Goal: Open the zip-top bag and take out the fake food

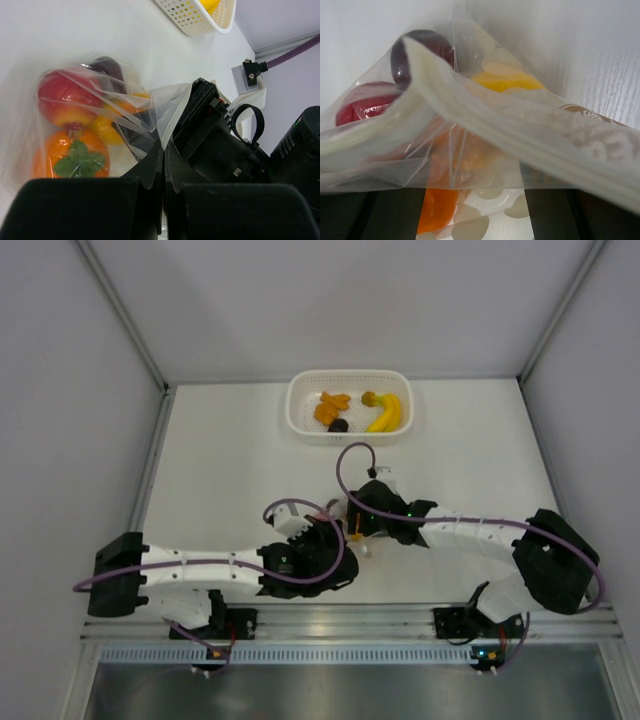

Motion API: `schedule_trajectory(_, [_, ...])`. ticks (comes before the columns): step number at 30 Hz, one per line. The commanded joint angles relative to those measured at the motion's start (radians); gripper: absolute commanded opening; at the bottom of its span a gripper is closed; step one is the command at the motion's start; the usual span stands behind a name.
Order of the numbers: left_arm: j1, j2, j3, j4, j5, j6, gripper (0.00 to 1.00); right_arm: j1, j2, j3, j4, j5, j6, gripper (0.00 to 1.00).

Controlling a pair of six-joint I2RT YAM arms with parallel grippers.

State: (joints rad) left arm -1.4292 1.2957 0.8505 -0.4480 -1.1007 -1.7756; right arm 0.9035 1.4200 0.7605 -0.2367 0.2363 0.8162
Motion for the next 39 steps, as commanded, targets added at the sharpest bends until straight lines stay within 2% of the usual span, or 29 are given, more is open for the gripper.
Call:
schedule_trajectory(1, [-0.013, -0.003, -0.007, 0.014, -0.03, -0.008, 0.0, 0.002, 0.045, -0.007, 0.066, 0.1, 0.037, 0.72])
schedule_trajectory(9, [-0.027, -0.03, -0.036, 0.014, -0.021, -0.01, 0.0, -0.026, 0.068, 0.013, 0.155, 0.156, 0.139, 0.73])
schedule_trajectory(15, [-0.036, -0.049, -0.054, 0.012, -0.021, -0.005, 0.0, -0.029, 0.167, 0.108, 0.059, 0.296, 0.133, 0.75])
schedule_trajectory(24, [-0.036, -0.108, -0.1, 0.012, -0.05, 0.002, 0.0, -0.058, 0.272, 0.125, 0.065, 0.301, 0.08, 0.77])
schedule_trajectory(27, [-0.037, -0.119, -0.113, 0.011, -0.062, 0.007, 0.0, -0.058, 0.266, 0.103, 0.103, 0.293, 0.048, 0.73])
schedule_trajectory(30, [-0.037, -0.13, -0.122, 0.012, -0.073, 0.011, 0.0, -0.06, 0.261, 0.099, 0.119, 0.313, 0.008, 0.63])
schedule_trajectory(31, [-0.037, -0.133, -0.126, 0.009, -0.076, 0.011, 0.0, -0.06, 0.26, 0.096, 0.123, 0.314, -0.003, 0.56])
schedule_trajectory(33, [-0.037, -0.145, -0.134, 0.011, -0.09, 0.016, 0.0, -0.058, 0.247, 0.085, 0.149, 0.305, -0.038, 0.51])
schedule_trajectory(34, [-0.037, -0.15, -0.143, 0.011, -0.094, 0.016, 0.0, -0.058, 0.232, 0.08, 0.154, 0.302, -0.046, 0.42])
schedule_trajectory(39, [-0.037, -0.176, -0.159, 0.009, -0.132, 0.034, 0.0, -0.06, 0.157, 0.033, 0.192, 0.229, -0.084, 0.34])
